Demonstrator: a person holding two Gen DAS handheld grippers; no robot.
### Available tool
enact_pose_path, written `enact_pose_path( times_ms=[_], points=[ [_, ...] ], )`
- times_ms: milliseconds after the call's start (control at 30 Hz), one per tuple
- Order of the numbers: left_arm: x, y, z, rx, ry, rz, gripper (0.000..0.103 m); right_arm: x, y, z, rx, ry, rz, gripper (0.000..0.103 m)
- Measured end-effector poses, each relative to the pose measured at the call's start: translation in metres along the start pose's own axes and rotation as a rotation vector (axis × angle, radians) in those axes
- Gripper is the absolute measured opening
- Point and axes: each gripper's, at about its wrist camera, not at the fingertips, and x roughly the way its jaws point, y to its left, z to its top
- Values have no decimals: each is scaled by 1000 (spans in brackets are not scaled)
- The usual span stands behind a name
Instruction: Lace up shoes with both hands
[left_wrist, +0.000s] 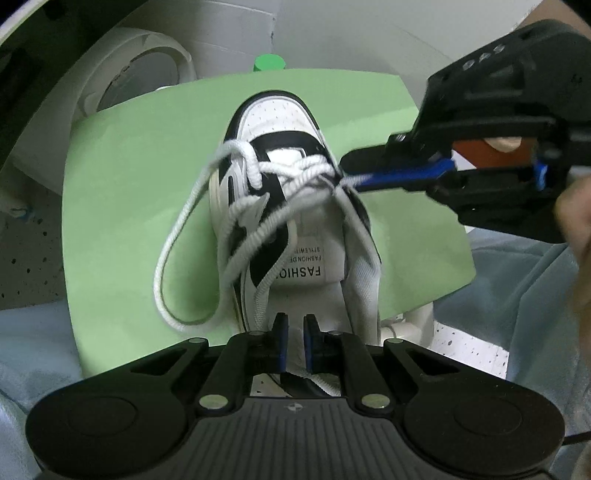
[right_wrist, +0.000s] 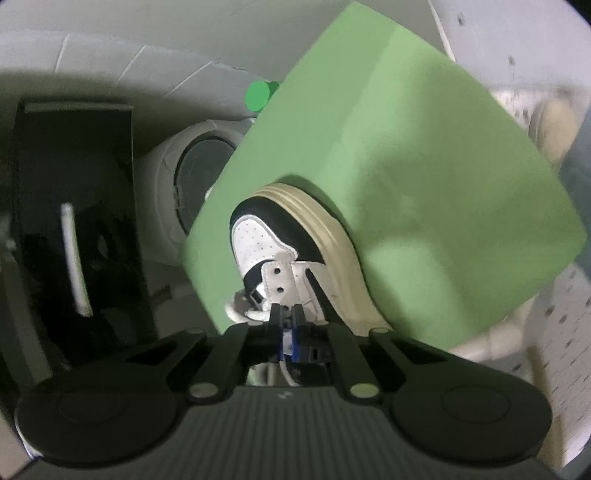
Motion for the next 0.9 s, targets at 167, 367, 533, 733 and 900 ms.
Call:
enact_pose_path(
  times_ms=[167, 367, 533, 733, 900],
  points=[
    [2, -6, -3, 34, -11, 26, 9, -2, -21, 9, 168, 27, 98, 4],
    [3, -6, -4, 40, -15, 19, 9, -10, -24, 12, 204, 15, 113, 3],
    [3, -6, -3, 32, -10, 19, 9, -33, -22, 18, 186, -54, 188, 0],
    [3, 0, 0, -18, 5, -19, 9, -57, 7, 8, -55, -151, 135, 21],
    [3, 0, 1, -31, 7, -27, 9, -34, 19, -2, -125, -94, -17, 37]
  ],
)
